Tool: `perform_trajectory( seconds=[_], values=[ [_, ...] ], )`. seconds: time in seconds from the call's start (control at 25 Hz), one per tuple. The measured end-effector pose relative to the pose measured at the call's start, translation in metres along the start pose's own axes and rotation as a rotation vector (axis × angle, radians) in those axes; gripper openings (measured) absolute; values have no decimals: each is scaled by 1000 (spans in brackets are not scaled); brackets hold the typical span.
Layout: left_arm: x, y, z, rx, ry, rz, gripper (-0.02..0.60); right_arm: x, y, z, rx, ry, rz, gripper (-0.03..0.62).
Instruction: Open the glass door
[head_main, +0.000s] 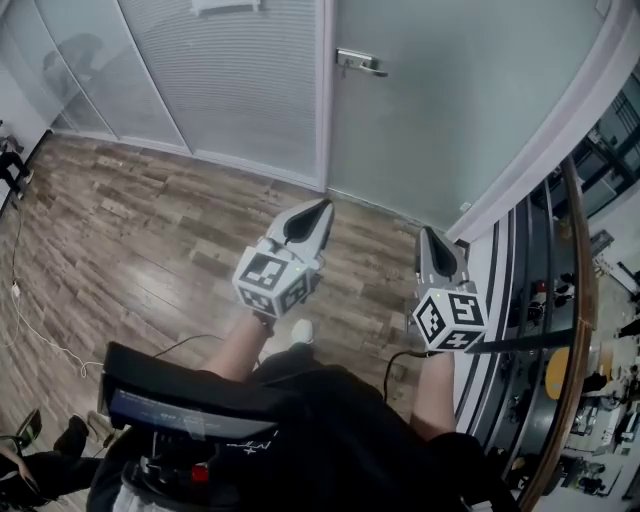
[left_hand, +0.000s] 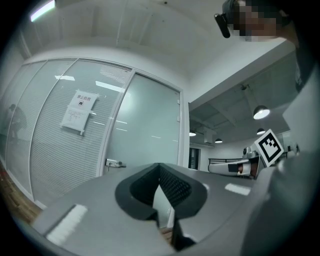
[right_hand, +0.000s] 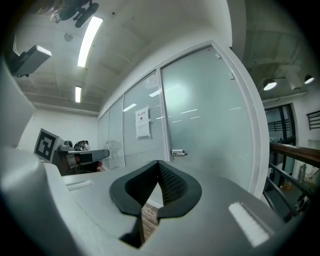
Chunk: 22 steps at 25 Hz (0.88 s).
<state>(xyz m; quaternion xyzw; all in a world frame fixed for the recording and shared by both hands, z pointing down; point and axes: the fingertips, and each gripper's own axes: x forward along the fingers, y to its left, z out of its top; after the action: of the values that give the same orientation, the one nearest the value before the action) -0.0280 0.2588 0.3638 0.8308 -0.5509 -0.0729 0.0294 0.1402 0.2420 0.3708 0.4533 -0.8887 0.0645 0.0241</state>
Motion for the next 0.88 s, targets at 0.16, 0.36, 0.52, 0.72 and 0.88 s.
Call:
perform_trajectory(
  seconds=[0.16, 0.36, 0.52, 0.72, 0.88],
  values=[
    [20, 27, 4, -6, 3, -9, 2, 33, 1, 7, -10, 4, 1, 2],
    [45, 58, 8, -17, -3, -36, 2, 71, 0, 16, -20, 5, -17, 2],
    [62, 81, 12, -23, -8, -59, 2, 96, 0, 22, -27, 4, -37, 2],
    [84, 103, 11, -27, -1, -95, 2, 125, 0, 23, -24, 8, -58, 2],
    [95, 112, 9, -31, 2, -127, 2, 139, -1, 21, -22, 15, -72, 2]
  ],
)
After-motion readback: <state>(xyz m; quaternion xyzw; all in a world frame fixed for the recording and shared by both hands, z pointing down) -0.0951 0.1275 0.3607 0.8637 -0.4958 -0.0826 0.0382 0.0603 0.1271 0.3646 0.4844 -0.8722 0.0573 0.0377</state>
